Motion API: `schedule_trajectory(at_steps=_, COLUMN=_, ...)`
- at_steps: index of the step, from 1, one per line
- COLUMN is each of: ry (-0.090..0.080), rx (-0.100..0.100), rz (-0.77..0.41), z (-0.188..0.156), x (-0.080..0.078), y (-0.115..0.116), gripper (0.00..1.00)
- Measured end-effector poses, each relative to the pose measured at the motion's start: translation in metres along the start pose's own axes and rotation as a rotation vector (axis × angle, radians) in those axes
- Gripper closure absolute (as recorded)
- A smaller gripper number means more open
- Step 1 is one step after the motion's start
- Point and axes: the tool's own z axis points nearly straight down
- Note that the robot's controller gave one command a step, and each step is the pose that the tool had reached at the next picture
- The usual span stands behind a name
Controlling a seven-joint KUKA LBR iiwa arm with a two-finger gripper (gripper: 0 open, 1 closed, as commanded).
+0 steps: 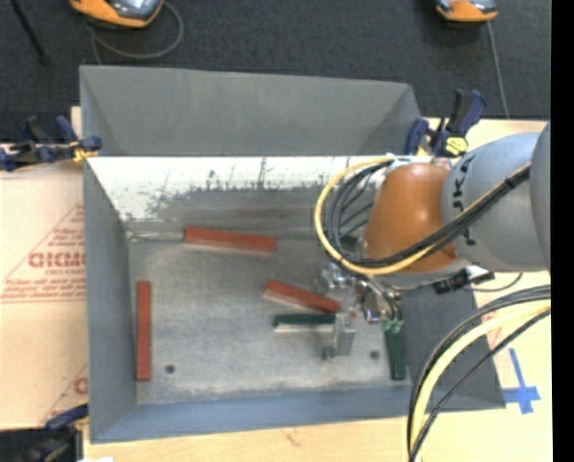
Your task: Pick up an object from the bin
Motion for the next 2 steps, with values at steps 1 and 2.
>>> schedule_trajectory(at_steps=1, ry=-0.008, rx=-0.001, rz=-0.002, z=-0.004, x=-0.003, y=0.003, gripper=1.00)
schedule_trajectory(at_steps=2, ry=-0.014, rx=0.000, rz=-0.306, z=-0.155, x=-0.004, y=0.057, gripper=1.00)
